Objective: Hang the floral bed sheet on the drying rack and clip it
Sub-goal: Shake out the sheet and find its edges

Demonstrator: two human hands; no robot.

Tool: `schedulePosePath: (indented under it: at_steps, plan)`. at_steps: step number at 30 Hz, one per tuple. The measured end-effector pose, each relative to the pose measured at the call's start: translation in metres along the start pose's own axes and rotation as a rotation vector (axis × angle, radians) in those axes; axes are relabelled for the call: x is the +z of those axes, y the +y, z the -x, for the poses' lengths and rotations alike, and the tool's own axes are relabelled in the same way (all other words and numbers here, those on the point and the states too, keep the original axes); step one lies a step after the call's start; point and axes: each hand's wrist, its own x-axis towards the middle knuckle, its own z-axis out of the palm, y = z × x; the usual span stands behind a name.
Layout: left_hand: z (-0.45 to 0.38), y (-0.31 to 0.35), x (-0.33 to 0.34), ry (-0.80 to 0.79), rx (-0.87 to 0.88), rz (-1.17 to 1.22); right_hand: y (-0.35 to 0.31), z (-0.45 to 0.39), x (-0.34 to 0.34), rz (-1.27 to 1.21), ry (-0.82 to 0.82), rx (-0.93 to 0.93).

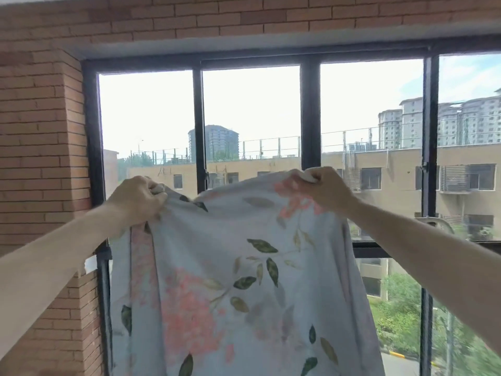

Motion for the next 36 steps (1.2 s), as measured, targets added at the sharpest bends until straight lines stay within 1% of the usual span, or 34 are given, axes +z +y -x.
schedulePosePath:
  at_steps: [1,2,4,6,7,9,10,12,14,17,20,23,26,28,29,31,33,34,36]
  plan:
    - [-0.001,0.000,0.002,-0.020,0.015,0.024,0.000,0.004,0.005,0.012,-0.055,0.008]
    - [-0.001,0.002,0.003,-0.043,0.027,0.039,0.000,0.005,0.009,0.011,-0.059,0.019]
    - [-0.001,0.005,0.005,-0.072,0.023,0.035,0.000,0.005,0.013,-0.020,-0.002,0.036]
    - [0.002,0.011,0.004,-0.088,0.016,0.018,0.000,0.004,0.014,-0.049,0.021,0.064]
    - [0.003,0.014,0.004,-0.123,0.010,0.063,-0.001,0.005,0.015,-0.057,0.019,0.068]
    - [0.007,0.023,0.006,-0.241,-0.010,0.167,-0.001,0.004,0.022,-0.073,0.018,0.096]
    - [0.010,0.029,0.009,-0.295,0.008,0.173,-0.005,0.004,0.026,-0.087,0.015,0.110]
    - [0.016,0.044,0.014,-0.390,0.093,0.083,-0.012,0.002,0.035,-0.121,-0.009,0.113]
    - [0.022,0.061,0.021,-0.490,0.158,-0.060,-0.021,0.000,0.045,-0.140,-0.017,0.118]
    - [0.029,0.078,0.039,-0.618,0.140,-0.229,-0.038,-0.002,0.056,-0.147,-0.010,0.112]
    - [0.033,0.086,0.064,-0.673,0.128,-0.297,-0.048,-0.006,0.060,-0.152,-0.020,0.105]
    - [0.027,0.082,0.073,-0.652,0.075,-0.203,-0.048,-0.007,0.058,-0.124,0.000,0.109]
    - [0.018,0.071,0.058,-0.556,-0.063,0.048,-0.037,-0.002,0.045,-0.102,0.017,0.121]
    - [0.011,0.066,0.048,-0.428,-0.153,0.189,-0.028,0.007,0.038,-0.094,-0.057,0.129]
    - [0.010,0.067,0.044,-0.367,-0.190,0.215,-0.025,0.013,0.037,-0.093,-0.098,0.144]
    - [0.008,0.070,0.041,-0.280,-0.222,0.319,-0.014,0.024,0.040,-0.094,-0.130,0.170]
    - [0.007,0.078,0.038,-0.273,-0.235,0.505,0.002,0.033,0.046,-0.098,-0.174,0.224]
    - [0.007,0.080,0.037,-0.282,-0.243,0.543,0.014,0.039,0.052,-0.102,-0.204,0.279]
    - [0.001,0.081,0.039,-0.248,-0.241,0.484,0.033,0.057,0.061,-0.113,-0.311,0.376]
